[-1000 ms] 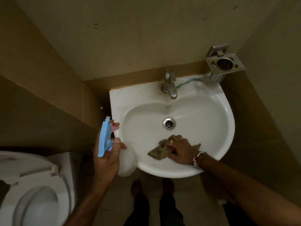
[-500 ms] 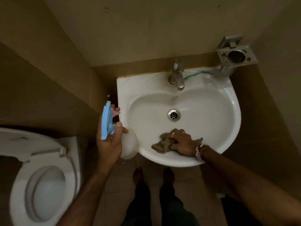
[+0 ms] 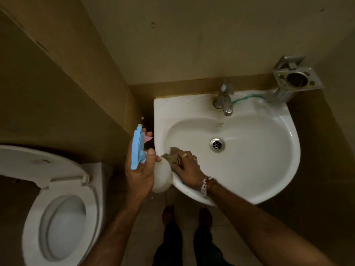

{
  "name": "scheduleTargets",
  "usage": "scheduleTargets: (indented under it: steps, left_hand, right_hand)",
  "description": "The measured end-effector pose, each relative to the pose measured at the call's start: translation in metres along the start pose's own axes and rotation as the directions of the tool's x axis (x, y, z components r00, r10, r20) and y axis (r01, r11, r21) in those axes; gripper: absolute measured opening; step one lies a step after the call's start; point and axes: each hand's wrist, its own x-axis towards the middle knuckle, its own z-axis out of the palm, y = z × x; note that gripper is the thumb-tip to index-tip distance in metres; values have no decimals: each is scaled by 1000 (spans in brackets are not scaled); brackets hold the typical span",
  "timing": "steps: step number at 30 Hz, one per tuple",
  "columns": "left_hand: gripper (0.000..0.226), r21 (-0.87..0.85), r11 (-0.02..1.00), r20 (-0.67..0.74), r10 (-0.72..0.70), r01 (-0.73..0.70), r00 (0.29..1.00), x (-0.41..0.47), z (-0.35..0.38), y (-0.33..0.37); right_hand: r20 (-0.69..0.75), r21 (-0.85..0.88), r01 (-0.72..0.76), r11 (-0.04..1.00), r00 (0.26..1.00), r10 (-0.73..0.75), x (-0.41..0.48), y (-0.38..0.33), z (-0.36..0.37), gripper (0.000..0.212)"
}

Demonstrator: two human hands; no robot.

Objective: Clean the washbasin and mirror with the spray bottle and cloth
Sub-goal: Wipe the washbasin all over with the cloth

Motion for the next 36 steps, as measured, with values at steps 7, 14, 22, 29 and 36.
scheduleTargets:
  steps: [7,14,22,29,36]
  left_hand:
    - [26,-17,1000,48,3,-3,999,10,-9,-1]
    - [26,20,999,68,49,-50,996,14,-22,2]
    - [27,25,999,99,-42,40,994,7,-13,-1]
    - [28,1,999,76,-42,42,996,6,-15,0]
    - [26,21,999,61,-27,26,998,10,-23,0]
  right_hand:
    - [-448,356,-159,921,836,317,84,-46,12,62]
    - [-435,361,-86,929,866,249,87,-33,14,62]
    - [-183,91,239,967,958,-220,30,6,11,45]
    - [-593,577,202,791,770,236,78,-1,-12,53]
    - [-594,454,114,884,778,205,98,-31,7,42]
